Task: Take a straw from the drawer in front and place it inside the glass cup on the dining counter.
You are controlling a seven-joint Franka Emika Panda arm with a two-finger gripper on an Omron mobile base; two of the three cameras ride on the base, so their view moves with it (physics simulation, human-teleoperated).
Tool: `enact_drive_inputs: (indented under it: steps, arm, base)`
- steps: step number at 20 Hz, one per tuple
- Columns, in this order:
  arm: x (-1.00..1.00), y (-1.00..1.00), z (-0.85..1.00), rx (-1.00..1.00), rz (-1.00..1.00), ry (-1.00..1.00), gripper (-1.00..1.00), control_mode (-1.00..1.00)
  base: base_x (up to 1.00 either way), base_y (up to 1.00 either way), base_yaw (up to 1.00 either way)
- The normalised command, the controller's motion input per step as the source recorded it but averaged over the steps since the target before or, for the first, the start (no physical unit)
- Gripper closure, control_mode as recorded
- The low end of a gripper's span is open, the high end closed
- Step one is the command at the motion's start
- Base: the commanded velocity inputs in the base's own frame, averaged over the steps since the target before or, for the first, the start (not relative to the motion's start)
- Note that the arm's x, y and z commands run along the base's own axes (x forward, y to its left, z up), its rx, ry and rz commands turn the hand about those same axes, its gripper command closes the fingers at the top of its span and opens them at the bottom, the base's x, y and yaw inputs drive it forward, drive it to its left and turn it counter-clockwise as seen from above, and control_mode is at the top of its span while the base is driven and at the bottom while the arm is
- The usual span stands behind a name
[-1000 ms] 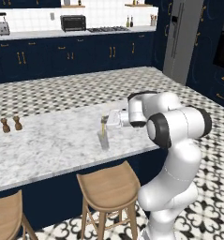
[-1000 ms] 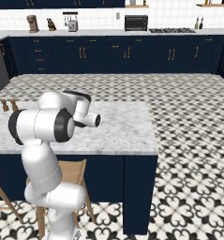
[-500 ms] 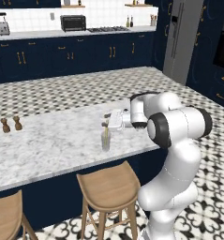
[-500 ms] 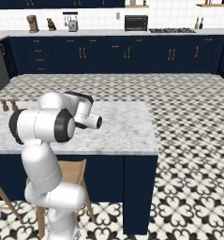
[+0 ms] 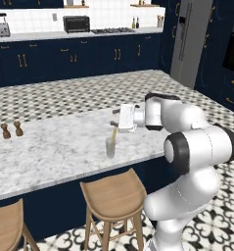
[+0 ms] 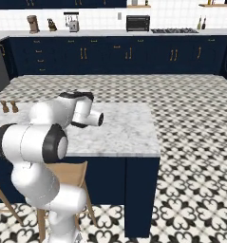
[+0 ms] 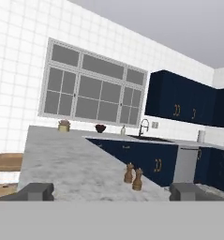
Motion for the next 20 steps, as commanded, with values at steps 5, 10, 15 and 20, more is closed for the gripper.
enact_drive_inputs:
  steps: [5,10,15,20]
  arm:
    - [-0.79,-0.02,0.94,-0.01,0.00,0.00,-1.00,-1.00]
    - [-0.96,0.00,0.39,-0.13,0.00,0.06,-1.00,-1.00]
    - [-0.91,-0.04,0.06,-0.22,0.00,0.17,-1.00,-1.00]
    - [-0.85,-0.01,0.00,-0.23,0.00,0.21,-1.00,-1.00]
  base:
    - [0.00,0.00,0.00]
    - [0.00,0.00,0.00]
    - [0.00,0.00,0.00]
    - [0.00,0.00,0.00]
